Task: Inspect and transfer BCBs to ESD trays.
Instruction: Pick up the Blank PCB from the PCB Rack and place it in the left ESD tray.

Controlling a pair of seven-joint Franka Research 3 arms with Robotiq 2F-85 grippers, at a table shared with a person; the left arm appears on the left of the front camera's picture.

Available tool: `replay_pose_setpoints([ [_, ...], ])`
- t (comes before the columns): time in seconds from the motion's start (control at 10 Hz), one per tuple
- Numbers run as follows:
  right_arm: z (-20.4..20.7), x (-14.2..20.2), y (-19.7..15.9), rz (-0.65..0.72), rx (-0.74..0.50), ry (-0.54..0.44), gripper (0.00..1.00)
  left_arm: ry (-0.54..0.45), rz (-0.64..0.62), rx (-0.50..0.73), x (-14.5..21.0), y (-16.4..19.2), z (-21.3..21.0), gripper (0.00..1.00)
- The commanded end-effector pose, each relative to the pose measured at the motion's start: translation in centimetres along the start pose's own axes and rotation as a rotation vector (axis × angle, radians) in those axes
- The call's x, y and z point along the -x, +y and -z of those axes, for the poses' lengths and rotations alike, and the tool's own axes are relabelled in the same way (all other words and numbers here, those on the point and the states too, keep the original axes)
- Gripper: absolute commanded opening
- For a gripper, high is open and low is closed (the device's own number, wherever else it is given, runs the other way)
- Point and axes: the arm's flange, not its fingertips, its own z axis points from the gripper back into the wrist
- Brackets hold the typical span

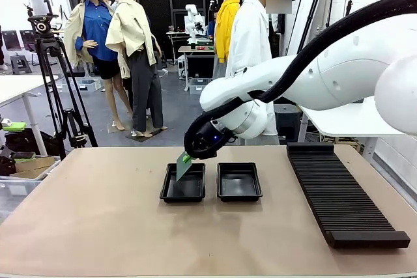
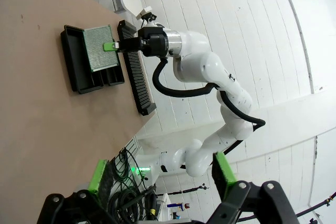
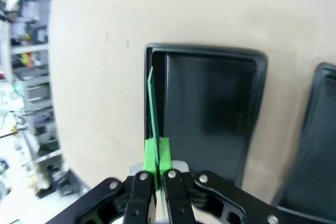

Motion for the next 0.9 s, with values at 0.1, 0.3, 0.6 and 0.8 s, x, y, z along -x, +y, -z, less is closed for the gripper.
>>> replay_pose_setpoints([
  [0.1, 2.2, 0.4, -0.2, 0.028, -0.029, -0.028, 0.00, -0.003, 0.002, -0.002, 0.0, -0.2, 0.0, 1.00],
  [0.3, 2.5, 0.7, -0.7, 0.030, -0.033, -0.045, 0.00, -0.003, 0.002, -0.002, 0.0, -0.2, 0.0, 1.00],
  [0.6, 3.2, 1.2, -1.2, 0.045, -0.042, -0.036, 0.00, -0.003, 0.002, -0.002, 0.0, -0.2, 0.0, 1.00],
  [0.8, 3.1, 1.2, -1.4, 0.052, -0.041, -0.035, 0.00, -0.003, 0.002, -0.002, 0.0, -0.2, 0.0, 1.00],
])
